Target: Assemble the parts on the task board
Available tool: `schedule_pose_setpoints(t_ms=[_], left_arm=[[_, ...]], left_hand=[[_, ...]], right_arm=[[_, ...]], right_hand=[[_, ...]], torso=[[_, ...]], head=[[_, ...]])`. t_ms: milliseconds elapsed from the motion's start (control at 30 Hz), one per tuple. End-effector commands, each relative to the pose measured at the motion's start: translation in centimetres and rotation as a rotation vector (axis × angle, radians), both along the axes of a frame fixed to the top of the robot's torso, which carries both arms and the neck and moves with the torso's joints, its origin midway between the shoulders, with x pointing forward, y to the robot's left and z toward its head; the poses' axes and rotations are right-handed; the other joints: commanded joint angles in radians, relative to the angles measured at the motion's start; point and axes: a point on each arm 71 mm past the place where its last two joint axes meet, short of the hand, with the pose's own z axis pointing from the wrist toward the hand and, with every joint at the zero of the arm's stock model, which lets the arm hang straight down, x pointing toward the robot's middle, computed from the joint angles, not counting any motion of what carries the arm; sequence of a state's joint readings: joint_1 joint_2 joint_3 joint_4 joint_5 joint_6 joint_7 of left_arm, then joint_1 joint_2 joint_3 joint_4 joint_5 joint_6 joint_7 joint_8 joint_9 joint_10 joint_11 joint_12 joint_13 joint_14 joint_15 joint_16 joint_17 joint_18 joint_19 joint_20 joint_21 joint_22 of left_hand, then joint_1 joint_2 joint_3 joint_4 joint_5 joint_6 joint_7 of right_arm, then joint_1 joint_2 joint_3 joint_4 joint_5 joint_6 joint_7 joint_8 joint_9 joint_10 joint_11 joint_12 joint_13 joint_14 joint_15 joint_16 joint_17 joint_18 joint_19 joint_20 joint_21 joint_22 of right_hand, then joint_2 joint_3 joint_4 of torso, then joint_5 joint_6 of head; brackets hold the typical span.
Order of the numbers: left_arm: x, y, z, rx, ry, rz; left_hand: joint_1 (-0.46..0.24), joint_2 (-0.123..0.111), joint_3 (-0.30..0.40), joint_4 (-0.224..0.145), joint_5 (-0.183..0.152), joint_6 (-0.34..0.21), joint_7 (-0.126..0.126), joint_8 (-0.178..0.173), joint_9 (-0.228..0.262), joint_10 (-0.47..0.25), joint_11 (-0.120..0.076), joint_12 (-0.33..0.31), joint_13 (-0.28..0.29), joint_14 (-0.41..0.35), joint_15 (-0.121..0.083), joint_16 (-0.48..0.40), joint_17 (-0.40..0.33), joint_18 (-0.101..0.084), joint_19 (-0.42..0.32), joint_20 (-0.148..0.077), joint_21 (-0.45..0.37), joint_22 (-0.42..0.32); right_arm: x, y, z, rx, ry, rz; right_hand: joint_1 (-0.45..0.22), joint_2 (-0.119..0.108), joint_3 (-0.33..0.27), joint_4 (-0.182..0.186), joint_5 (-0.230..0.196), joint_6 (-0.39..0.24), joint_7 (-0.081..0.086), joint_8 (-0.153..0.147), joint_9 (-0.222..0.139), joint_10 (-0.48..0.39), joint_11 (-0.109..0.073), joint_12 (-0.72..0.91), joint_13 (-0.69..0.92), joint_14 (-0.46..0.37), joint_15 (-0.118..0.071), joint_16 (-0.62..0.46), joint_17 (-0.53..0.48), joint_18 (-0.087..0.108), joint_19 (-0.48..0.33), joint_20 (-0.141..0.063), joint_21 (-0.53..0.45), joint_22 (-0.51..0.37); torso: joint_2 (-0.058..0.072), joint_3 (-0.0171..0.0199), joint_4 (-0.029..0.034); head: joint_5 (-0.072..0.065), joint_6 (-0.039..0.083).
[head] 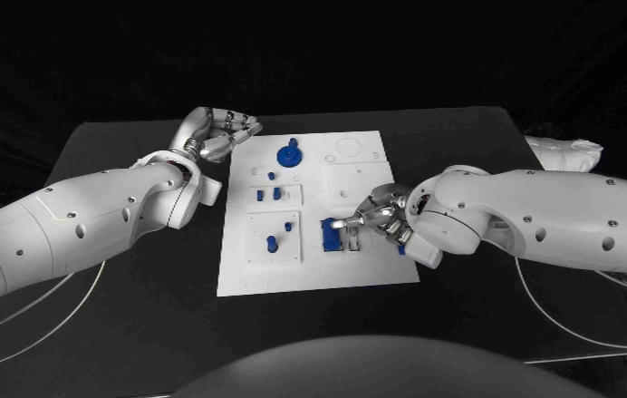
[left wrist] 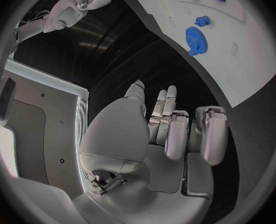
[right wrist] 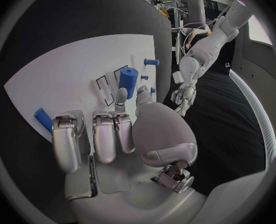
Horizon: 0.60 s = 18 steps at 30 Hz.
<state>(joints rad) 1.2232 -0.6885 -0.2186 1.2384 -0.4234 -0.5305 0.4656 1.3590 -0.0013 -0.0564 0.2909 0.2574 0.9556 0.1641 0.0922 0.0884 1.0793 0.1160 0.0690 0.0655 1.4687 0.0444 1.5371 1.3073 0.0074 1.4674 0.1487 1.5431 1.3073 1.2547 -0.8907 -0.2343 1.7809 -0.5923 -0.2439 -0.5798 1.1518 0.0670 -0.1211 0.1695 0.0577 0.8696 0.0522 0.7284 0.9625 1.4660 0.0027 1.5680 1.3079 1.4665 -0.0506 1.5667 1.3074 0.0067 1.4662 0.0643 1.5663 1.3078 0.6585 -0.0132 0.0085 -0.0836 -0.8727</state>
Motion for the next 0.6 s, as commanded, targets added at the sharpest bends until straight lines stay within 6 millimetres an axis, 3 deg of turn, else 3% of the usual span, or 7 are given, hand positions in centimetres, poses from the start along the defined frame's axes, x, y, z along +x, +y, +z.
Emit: schedule_pose_setpoints(t_ms=[33, 600], left_arm=[[-0.05, -0.28, 0.00, -0.004, 0.003, -0.021], [-0.03, -0.21, -0.01, -0.003, 0.005, -0.020]], left_hand=[[-0.002, 0.011, -0.006, 0.001, 0.005, 0.006, -0.001, -0.006, -0.001, 0.000, -0.007, -0.001, 0.000, 0.082, -0.006, -0.003, 0.206, 0.001, 0.078, -0.005, -0.003, 0.252], [-0.002, 0.011, -0.006, 0.001, 0.005, 0.006, -0.001, -0.006, -0.001, 0.000, -0.007, -0.001, 0.000, 0.082, -0.006, -0.003, 0.206, 0.001, 0.078, -0.005, -0.003, 0.252]], right_arm=[[-0.35, 0.25, -0.44, -0.042, 0.046, 0.084], [-0.93, 0.78, -0.86, -0.020, 0.127, 0.128]], right_hand=[[0.002, 0.001, -0.005, -0.001, -0.002, -0.009, 0.001, 0.007, 0.010, 0.105, -0.007, 0.003, 0.263, 0.104, -0.010, 0.004, 0.263, -0.007, 0.105, -0.010, 0.004, 0.263], [-0.026, 0.010, -0.019, 0.018, -0.004, -0.008, -0.004, 0.020, 0.046, 0.105, -0.012, 0.003, 0.263, 0.104, -0.013, 0.004, 0.263, -0.007, 0.105, -0.014, 0.004, 0.263]], torso=[[0.000, 0.0004, -0.0002], [0.001, 0.0005, -0.0008]], head=[[0.002, 0.000], [0.002, 0.000]])
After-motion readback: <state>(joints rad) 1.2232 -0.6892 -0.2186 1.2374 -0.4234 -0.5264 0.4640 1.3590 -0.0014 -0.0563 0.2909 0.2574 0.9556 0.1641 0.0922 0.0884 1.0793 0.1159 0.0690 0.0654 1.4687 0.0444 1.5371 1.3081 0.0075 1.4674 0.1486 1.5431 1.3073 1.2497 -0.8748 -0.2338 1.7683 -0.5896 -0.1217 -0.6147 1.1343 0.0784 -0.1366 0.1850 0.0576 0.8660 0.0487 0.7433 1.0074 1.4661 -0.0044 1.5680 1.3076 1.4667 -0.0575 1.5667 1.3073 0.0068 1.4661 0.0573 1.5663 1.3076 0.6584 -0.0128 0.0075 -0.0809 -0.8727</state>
